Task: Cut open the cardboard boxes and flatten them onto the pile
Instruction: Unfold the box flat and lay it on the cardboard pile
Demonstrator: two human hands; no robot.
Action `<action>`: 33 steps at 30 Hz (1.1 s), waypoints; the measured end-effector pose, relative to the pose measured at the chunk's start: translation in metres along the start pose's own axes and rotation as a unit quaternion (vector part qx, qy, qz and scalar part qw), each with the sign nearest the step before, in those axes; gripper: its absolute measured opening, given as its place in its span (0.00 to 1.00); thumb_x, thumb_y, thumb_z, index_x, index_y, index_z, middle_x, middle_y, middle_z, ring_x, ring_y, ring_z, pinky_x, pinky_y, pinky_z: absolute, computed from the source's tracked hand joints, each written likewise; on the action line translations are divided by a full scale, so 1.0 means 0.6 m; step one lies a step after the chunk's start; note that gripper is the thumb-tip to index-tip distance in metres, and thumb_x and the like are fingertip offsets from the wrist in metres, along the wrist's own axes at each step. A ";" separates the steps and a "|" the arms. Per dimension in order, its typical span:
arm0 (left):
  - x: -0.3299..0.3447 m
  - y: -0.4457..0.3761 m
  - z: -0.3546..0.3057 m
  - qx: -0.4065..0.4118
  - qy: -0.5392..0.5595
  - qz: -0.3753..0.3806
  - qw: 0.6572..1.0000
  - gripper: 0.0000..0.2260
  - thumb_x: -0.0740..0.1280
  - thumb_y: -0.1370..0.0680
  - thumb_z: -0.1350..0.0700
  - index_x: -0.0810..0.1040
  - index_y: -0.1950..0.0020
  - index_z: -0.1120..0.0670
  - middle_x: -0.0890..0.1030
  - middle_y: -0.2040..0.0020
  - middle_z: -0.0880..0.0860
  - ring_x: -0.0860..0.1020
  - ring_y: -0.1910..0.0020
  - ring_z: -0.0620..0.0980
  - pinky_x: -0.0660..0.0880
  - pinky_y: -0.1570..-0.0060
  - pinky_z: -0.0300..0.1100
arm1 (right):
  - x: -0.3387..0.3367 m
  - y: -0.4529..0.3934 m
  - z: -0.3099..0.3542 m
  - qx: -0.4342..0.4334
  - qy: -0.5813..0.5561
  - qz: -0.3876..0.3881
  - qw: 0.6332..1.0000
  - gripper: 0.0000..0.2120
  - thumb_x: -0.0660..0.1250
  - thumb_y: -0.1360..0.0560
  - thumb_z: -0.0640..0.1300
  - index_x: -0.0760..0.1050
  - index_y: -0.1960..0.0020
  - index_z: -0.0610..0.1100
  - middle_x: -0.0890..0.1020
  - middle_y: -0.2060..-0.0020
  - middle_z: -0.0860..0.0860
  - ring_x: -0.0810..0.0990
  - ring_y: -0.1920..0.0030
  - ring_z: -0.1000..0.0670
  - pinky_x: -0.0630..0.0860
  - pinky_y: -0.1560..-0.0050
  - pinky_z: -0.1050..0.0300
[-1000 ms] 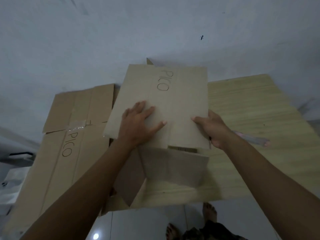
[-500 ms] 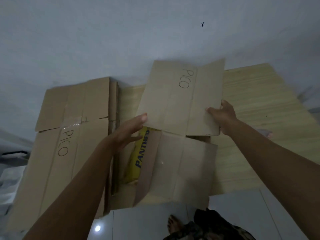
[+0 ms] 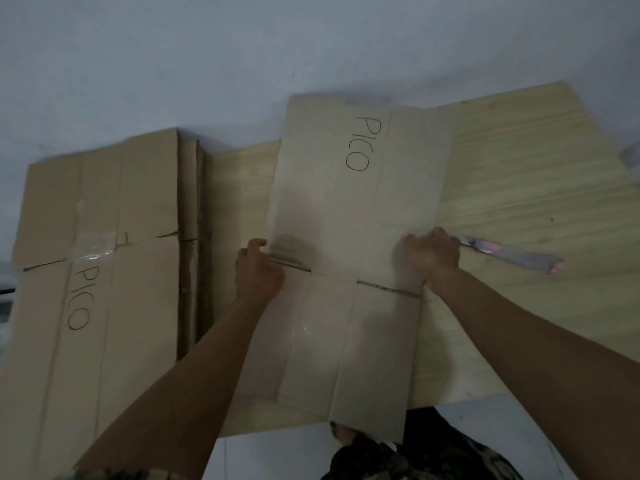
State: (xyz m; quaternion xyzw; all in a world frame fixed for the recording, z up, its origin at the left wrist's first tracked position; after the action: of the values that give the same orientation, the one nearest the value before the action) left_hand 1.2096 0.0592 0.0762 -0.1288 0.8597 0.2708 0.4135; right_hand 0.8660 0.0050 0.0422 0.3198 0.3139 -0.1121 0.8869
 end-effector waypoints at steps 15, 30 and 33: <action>0.027 -0.057 0.002 -0.132 0.188 0.055 0.972 0.27 0.79 0.37 0.33 0.86 0.52 0.55 0.87 0.55 0.51 0.85 0.53 0.54 0.82 0.51 0.48 | -0.029 -0.019 0.003 -0.035 -0.210 0.043 0.976 0.14 0.71 0.23 0.47 0.78 0.38 0.48 0.83 0.45 0.53 0.81 0.47 0.53 0.75 0.44 0.58; -0.202 0.017 -0.066 0.025 0.084 -0.132 0.987 0.26 0.71 0.24 0.40 0.81 0.36 0.59 0.84 0.43 0.60 0.81 0.44 0.60 0.75 0.50 0.47 | -0.049 0.104 0.213 -0.151 -0.138 0.060 0.977 0.21 0.65 0.19 0.50 0.67 0.32 0.40 0.78 0.40 0.43 0.78 0.42 0.43 0.71 0.48 0.57; -0.308 0.019 -0.030 0.007 0.100 -0.178 0.979 0.25 0.72 0.24 0.41 0.81 0.36 0.59 0.83 0.41 0.60 0.80 0.41 0.60 0.71 0.50 0.44 | -0.018 0.157 0.289 -0.191 -0.119 0.098 0.969 0.18 0.67 0.23 0.47 0.71 0.35 0.44 0.80 0.42 0.46 0.79 0.46 0.44 0.77 0.46 0.52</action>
State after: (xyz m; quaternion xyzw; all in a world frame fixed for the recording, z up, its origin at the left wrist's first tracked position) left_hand 1.3084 0.0580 0.2340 -0.3032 0.8621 0.1725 0.3677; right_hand 0.9795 -0.0330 0.1999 0.1580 0.1887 0.0000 0.9693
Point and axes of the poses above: each hand's wrist, its own y-axis away from the middle knuckle, its own x-axis out of the palm, z = x × y, the point moved 6 cm from there along -y, towards the middle knuckle
